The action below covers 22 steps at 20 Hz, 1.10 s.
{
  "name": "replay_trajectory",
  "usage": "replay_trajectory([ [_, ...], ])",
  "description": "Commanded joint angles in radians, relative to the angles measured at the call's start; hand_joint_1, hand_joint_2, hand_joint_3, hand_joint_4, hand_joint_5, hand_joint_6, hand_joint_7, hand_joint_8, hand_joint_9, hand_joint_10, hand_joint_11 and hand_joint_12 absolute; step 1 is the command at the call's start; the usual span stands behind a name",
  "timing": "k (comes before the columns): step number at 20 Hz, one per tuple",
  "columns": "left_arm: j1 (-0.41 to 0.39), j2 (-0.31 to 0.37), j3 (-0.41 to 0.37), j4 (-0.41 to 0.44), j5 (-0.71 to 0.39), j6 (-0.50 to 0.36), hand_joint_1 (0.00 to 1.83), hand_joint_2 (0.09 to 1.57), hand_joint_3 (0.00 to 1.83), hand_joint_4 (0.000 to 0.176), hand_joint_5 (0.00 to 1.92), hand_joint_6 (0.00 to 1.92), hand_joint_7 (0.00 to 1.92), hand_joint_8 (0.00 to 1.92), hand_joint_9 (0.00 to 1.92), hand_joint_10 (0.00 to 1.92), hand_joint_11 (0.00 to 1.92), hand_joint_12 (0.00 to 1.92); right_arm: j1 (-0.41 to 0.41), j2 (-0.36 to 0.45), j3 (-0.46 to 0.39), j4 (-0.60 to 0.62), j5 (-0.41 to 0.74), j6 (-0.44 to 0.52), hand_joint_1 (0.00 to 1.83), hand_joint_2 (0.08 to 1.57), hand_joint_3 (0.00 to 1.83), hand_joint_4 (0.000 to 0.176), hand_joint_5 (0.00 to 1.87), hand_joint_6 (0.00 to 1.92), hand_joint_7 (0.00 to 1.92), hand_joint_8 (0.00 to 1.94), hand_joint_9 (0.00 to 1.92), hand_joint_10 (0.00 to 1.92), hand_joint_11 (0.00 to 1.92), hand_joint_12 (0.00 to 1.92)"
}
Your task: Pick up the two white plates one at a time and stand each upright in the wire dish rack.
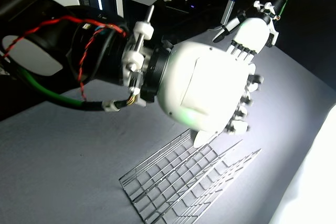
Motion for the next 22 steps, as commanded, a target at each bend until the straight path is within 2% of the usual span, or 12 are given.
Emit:
replay_trajectory([
  [1,0.003,0.0,-0.005,-0.061,-0.004,0.002,0.0,1.22,0.0,0.0,0.06,0.0,0.04,0.01,0.0,0.0,0.0,0.0,0.035,0.013,0.004,0.021,0.139,0.015,1.37,1.1,0.0,0.0,0.97,1.01,1.03,0.78,0.92,1.21,0.66,1.4],
  [2,0.008,-0.003,-0.006,-0.061,0.003,0.002,0.0,1.22,0.0,0.0,0.06,0.0,0.04,0.0,0.0,0.0,0.0,0.0,0.044,0.014,0.004,0.025,0.133,0.015,1.38,1.1,0.0,0.0,0.95,0.88,1.04,0.83,0.94,1.27,0.72,1.55],
  [3,0.012,-0.006,-0.006,-0.061,0.011,0.002,0.0,1.22,0.0,0.0,0.06,0.0,0.04,0.0,0.0,0.0,0.0,0.0,0.056,0.015,0.004,0.033,0.127,0.015,1.38,1.1,0.0,0.0,0.95,0.88,1.04,0.83,0.94,1.27,0.72,1.55],
  [5,0.022,-0.013,-0.003,-0.061,0.027,0.003,0.0,1.22,0.0,0.0,0.06,0.0,0.04,0.01,0.01,0.0,0.0,0.0,0.083,0.019,0.004,0.042,0.105,0.015,1.38,1.09,0.0,0.0,0.98,0.91,1.08,0.76,0.95,1.18,0.71,1.4],
  [7,0.03,-0.017,-0.001,-0.061,0.039,0.005,0.0,1.21,0.0,0.0,0.05,0.0,0.04,0.0,0.0,0.0,0.0,0.0,0.097,0.024,0.004,0.047,0.099,0.014,1.38,1.09,0.0,0.0,0.98,1.01,1.07,0.73,0.92,1.16,0.68,1.36],
  [9,0.035,-0.018,0.001,-0.06,0.046,0.009,0.0,1.22,0.0,0.0,0.06,0.0,0.04,0.01,0.01,0.0,0.0,0.0,0.1,0.034,0.005,0.047,0.097,0.014,1.38,1.09,0.0,0.0,0.98,0.98,1.08,0.73,0.93,1.17,0.67,1.38],
  [11,0.04,-0.018,0.003,-0.056,0.052,0.013,0.0,1.21,0.0,0.0,0.07,0.01,0.04,0.0,0.01,0.0,0.0,0.0,0.098,0.048,0.007,0.047,0.091,0.014,1.37,1.11,0.0,0.0,0.95,1.07,1.02,0.81,0.88,1.22,0.62,1.36],
  [13,0.044,-0.019,0.007,-0.052,0.061,0.016,0.0,1.21,0.0,0.0,0.08,0.01,0.06,0.01,0.03,0.01,0.0,0.0,0.086,0.058,0.012,0.047,0.091,0.014,1.37,1.11,0.0,0.0,0.96,1.04,1.02,0.82,0.88,1.22,0.63,1.37],
  [17,0.04,-0.021,0.016,-0.052,0.072,0.022,0.0,1.22,0.0,0.0,0.08,0.01,0.07,0.01,0.03,0.01,0.0,0.0,0.052,0.067,0.035,0.046,0.091,0.011,1.38,1.09,0.0,0.0,0.99,0.96,1.06,0.73,0.94,1.18,0.67,1.38],
  [22,0.022,-0.023,0.034,-0.052,0.072,0.022,0.0,1.22,0.0,0.0,0.07,0.0,0.05,0.0,0.02,0.01,0.0,0.0,-0.012,0.067,0.077,0.046,0.105,0.008,1.37,1.11,0.0,0.0,0.97,1.04,1.02,0.79,0.89,1.21,0.64,1.37],
])
